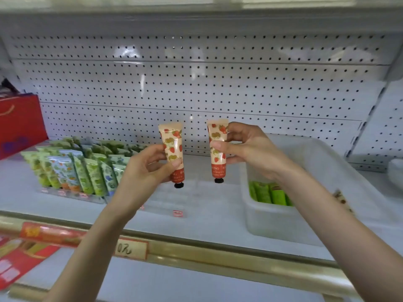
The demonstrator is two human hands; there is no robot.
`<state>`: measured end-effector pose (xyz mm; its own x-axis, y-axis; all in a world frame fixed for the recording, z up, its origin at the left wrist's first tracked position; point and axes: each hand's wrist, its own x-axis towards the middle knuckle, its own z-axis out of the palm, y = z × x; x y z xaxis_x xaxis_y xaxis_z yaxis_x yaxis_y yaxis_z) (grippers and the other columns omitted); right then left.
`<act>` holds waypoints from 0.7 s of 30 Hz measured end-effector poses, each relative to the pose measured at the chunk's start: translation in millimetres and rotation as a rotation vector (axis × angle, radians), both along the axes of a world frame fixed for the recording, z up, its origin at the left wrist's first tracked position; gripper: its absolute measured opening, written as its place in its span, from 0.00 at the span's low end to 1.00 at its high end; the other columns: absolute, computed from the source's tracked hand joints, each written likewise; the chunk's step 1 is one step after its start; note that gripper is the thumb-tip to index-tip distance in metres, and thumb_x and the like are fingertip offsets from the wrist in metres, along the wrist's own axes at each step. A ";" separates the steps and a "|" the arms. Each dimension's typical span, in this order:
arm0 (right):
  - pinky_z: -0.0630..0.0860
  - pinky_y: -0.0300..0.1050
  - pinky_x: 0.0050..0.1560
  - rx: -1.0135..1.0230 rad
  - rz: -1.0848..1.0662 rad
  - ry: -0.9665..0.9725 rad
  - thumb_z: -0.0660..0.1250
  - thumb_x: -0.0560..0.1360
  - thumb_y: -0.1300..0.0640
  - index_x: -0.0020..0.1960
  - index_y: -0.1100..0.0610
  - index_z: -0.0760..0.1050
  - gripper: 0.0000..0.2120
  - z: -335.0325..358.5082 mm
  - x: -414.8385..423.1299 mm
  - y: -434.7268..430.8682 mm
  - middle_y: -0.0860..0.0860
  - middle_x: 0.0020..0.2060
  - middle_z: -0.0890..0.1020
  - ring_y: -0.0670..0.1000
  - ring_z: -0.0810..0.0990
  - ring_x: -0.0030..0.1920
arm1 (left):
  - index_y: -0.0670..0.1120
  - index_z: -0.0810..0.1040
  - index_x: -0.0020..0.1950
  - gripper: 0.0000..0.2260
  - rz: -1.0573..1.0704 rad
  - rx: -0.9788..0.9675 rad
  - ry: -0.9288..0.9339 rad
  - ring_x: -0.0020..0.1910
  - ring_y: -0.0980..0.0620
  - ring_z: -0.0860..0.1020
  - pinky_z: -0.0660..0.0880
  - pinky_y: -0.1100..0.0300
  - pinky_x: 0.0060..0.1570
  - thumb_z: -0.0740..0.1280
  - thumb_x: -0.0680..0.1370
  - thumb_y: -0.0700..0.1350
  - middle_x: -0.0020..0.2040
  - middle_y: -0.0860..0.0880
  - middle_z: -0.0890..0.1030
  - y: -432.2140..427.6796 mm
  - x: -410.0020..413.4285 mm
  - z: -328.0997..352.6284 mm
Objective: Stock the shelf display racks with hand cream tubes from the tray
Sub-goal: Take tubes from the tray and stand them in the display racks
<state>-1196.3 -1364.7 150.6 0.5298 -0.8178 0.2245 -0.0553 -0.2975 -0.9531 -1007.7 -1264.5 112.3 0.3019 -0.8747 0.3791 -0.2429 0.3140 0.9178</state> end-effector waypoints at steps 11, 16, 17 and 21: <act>0.82 0.43 0.43 0.041 -0.195 -0.085 0.72 0.70 0.62 0.46 0.59 0.76 0.07 -11.9 100.3 13.0 0.58 0.48 0.81 0.50 0.82 0.43 | 0.52 0.78 0.48 0.12 -0.116 0.003 -0.094 0.46 0.58 0.81 0.79 0.60 0.47 0.70 0.66 0.49 0.44 0.57 0.84 7.7 120.7 16.9; 0.82 0.46 0.45 0.043 -0.313 -0.072 0.71 0.71 0.62 0.45 0.58 0.75 0.05 -29.2 121.2 13.4 0.54 0.45 0.83 0.51 0.82 0.45 | 0.53 0.77 0.48 0.11 -0.188 0.001 -0.079 0.46 0.60 0.81 0.79 0.64 0.46 0.70 0.66 0.49 0.45 0.59 0.83 10.0 150.6 15.5; 0.82 0.46 0.45 0.032 -0.344 -0.062 0.71 0.71 0.62 0.44 0.57 0.75 0.05 -34.1 125.2 11.1 0.54 0.44 0.82 0.51 0.82 0.45 | 0.53 0.77 0.48 0.11 -0.201 -0.004 -0.072 0.46 0.60 0.81 0.78 0.65 0.45 0.69 0.67 0.48 0.45 0.59 0.83 10.2 154.5 15.7; 0.81 0.38 0.39 0.005 -0.443 -0.016 0.71 0.71 0.64 0.42 0.56 0.74 0.07 -54.6 139.8 -4.8 0.56 0.44 0.81 0.49 0.81 0.41 | 0.50 0.77 0.49 0.11 -0.228 -0.013 -0.015 0.44 0.60 0.81 0.77 0.68 0.40 0.69 0.67 0.47 0.45 0.57 0.84 7.2 164.5 17.7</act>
